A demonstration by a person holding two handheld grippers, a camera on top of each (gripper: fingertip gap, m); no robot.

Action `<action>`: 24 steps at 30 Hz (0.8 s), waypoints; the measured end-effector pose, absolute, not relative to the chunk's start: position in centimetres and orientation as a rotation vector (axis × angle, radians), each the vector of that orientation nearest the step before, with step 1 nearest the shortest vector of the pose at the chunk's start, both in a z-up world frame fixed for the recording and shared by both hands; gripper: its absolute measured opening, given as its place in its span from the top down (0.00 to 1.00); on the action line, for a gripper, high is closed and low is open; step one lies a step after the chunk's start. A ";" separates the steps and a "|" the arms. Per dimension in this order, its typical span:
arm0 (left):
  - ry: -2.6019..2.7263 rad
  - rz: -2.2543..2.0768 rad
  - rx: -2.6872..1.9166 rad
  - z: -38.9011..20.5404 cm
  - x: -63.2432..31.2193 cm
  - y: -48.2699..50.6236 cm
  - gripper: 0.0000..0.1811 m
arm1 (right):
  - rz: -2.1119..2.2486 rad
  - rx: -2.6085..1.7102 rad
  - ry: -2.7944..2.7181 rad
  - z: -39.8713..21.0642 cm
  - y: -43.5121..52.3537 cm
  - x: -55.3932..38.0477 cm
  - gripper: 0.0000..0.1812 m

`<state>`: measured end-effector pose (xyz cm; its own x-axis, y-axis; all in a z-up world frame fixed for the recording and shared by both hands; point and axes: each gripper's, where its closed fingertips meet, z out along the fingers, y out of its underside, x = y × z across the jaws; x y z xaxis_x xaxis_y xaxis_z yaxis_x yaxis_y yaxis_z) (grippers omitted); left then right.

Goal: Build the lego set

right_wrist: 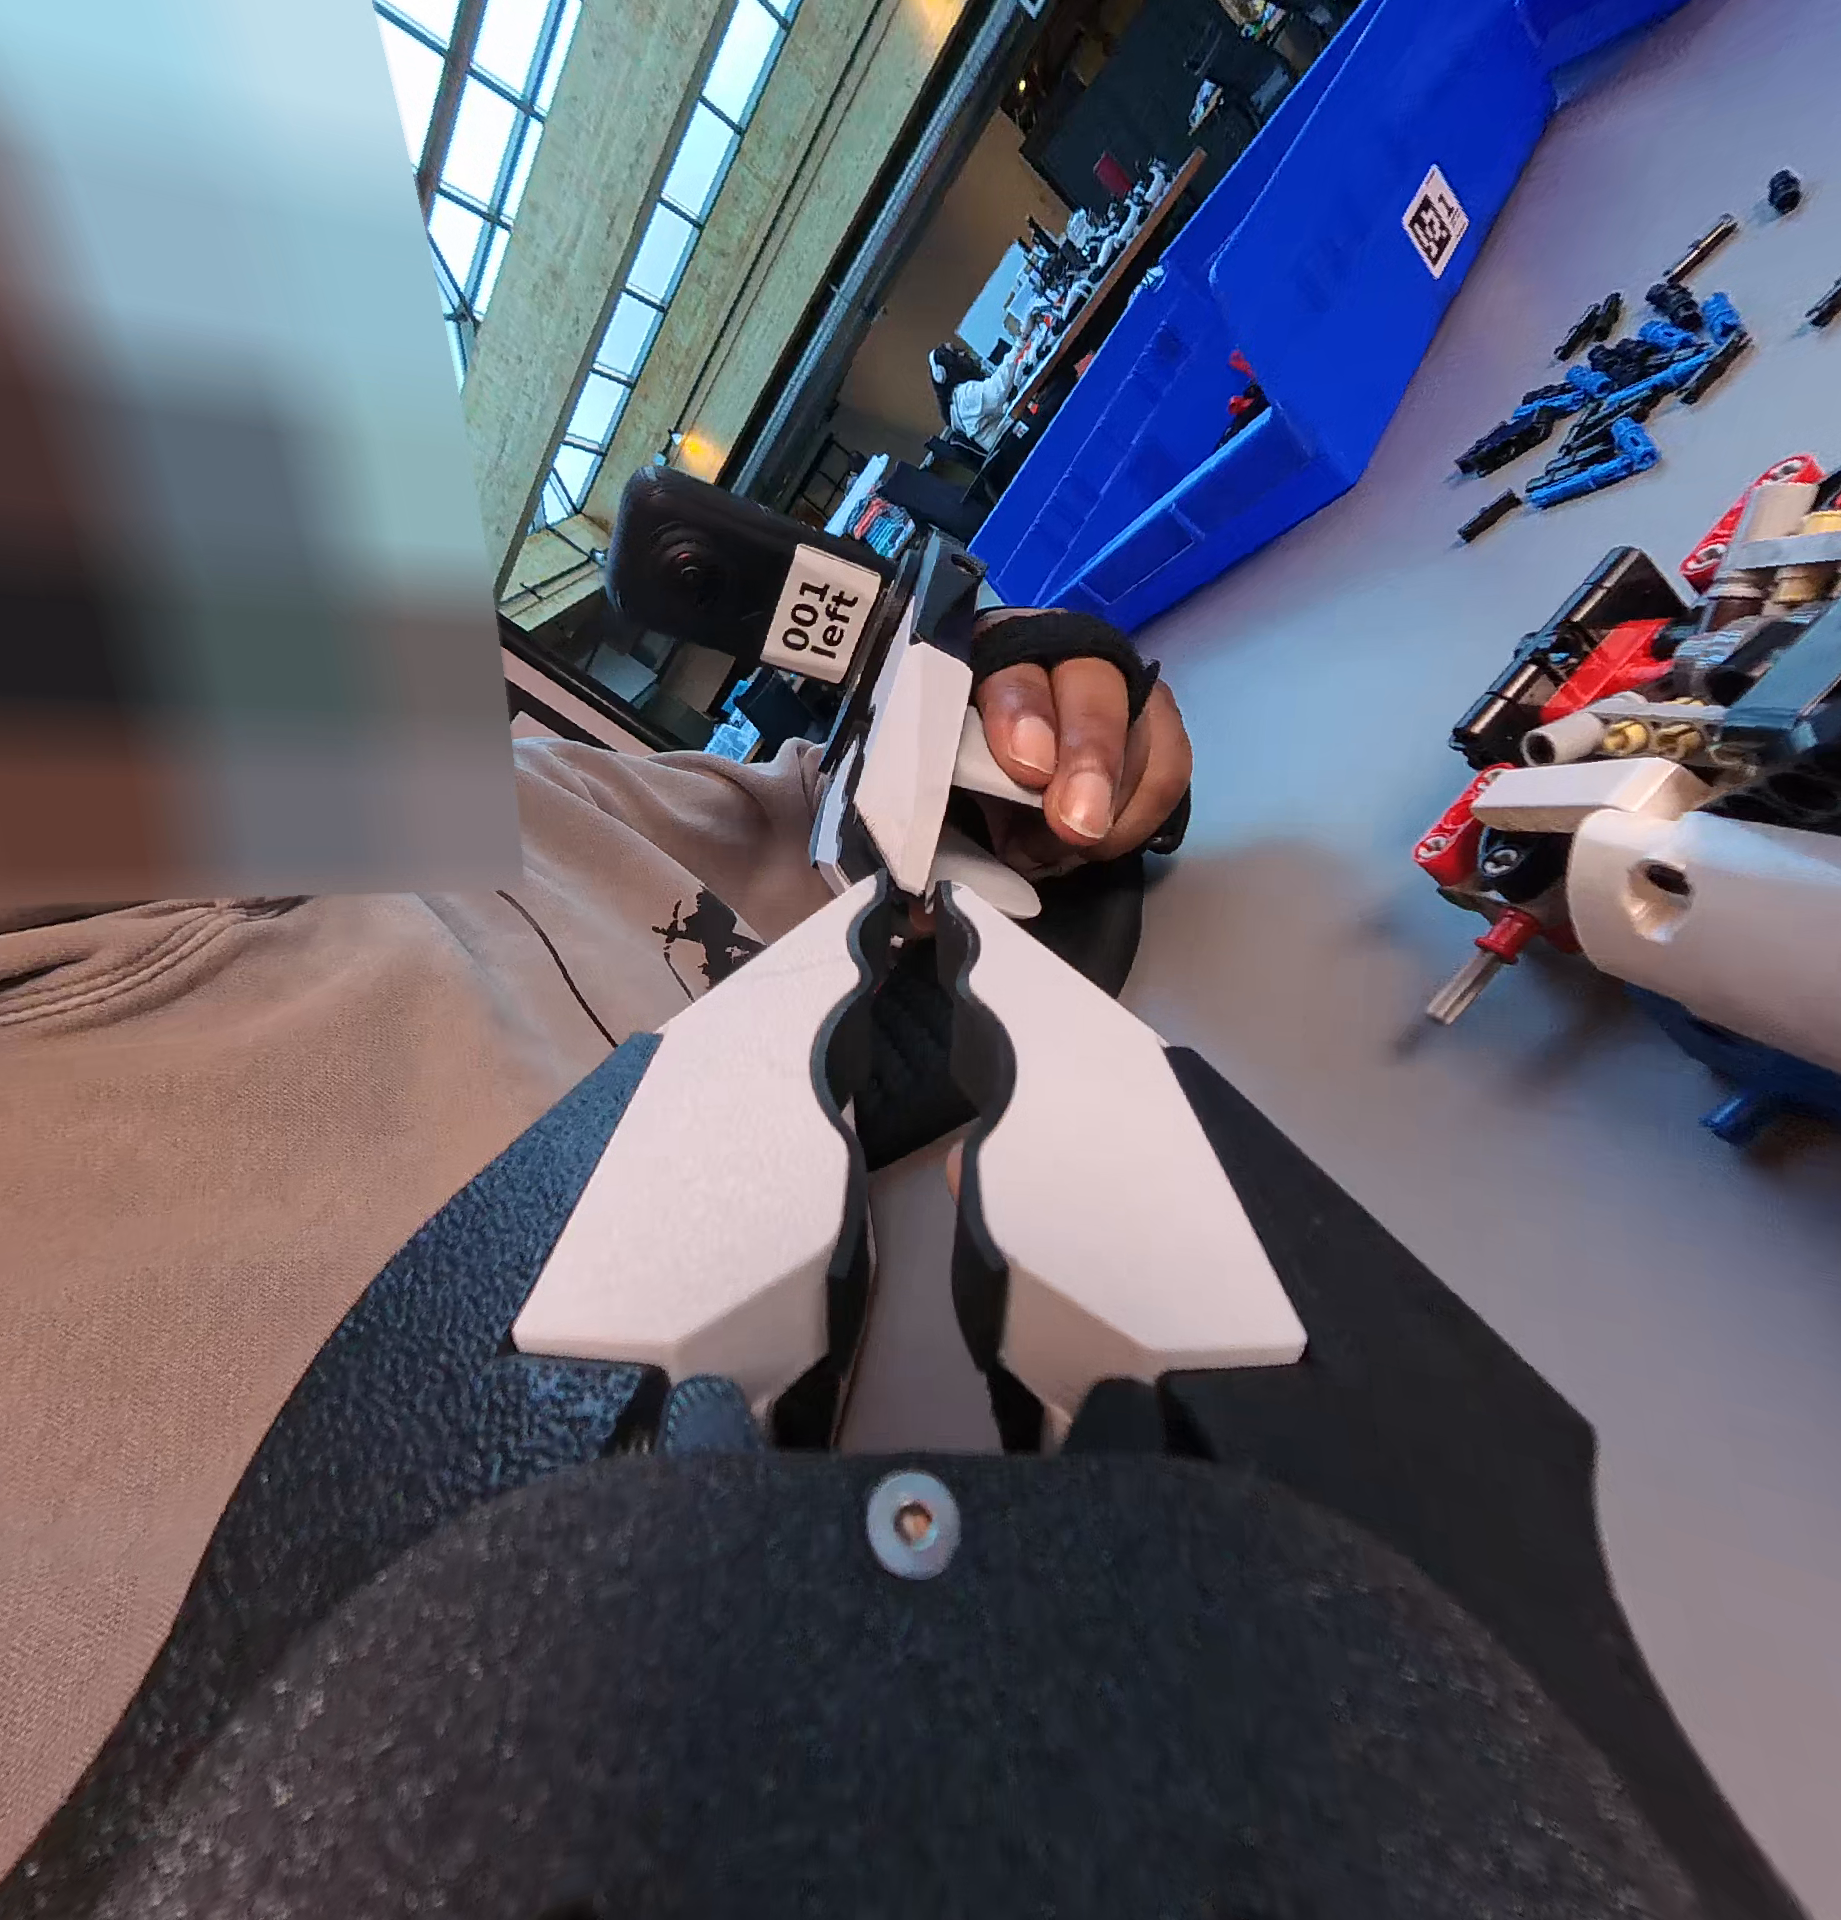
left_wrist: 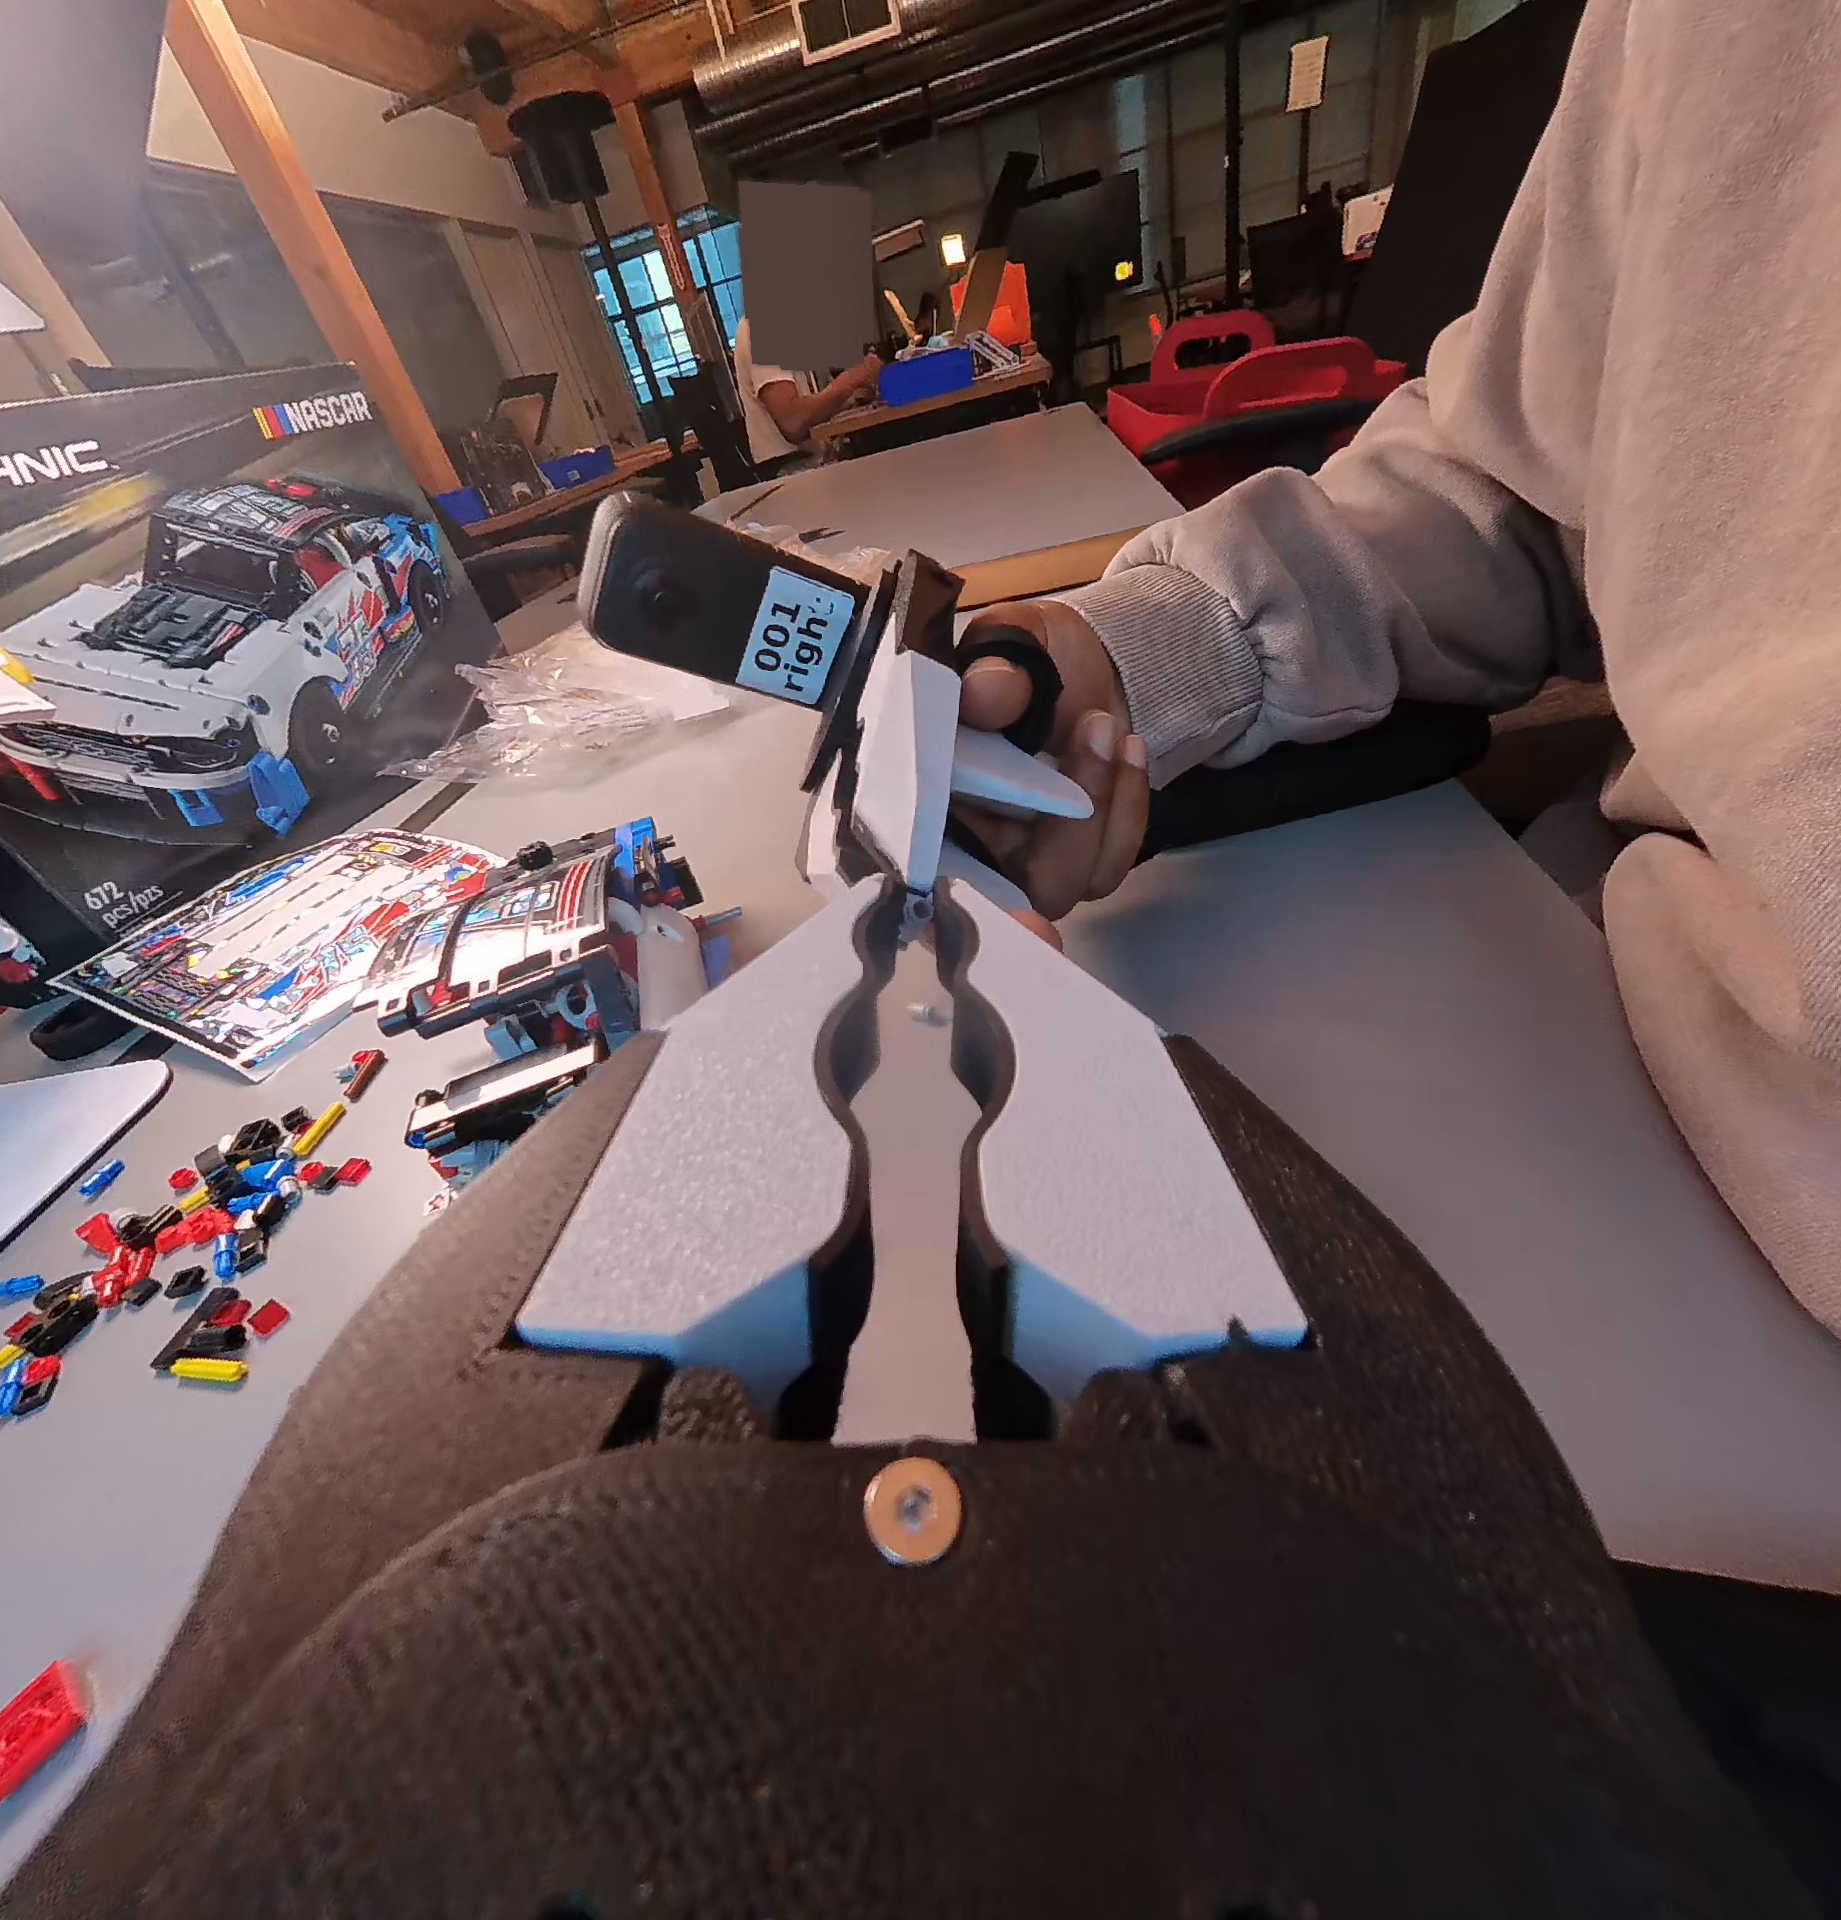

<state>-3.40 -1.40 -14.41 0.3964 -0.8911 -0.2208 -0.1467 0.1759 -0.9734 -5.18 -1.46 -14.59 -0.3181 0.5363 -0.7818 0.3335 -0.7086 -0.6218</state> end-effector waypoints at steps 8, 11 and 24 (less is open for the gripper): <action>1.049 -0.738 -1.322 -14.4 -3.3 -1.4 0.98 | 2.063 -1.758 -1.096 -14.7 -1.0 -4.6 1.00; 1.025 -0.745 -1.360 -14.6 -3.5 -1.0 0.98 | 1.947 -1.770 -1.070 -14.9 -0.3 -4.5 1.00; 1.101 -0.563 -1.349 -15.2 -2.9 -1.2 0.98 | 1.645 -1.815 -1.053 -15.3 -0.8 -4.4 0.93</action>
<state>-2.87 -1.24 -15.21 0.4267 -0.8545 -0.2962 -0.2596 0.1980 -0.9452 -4.37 -0.78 -15.35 -0.0134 0.7901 -0.6128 0.2256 -0.5946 -0.7717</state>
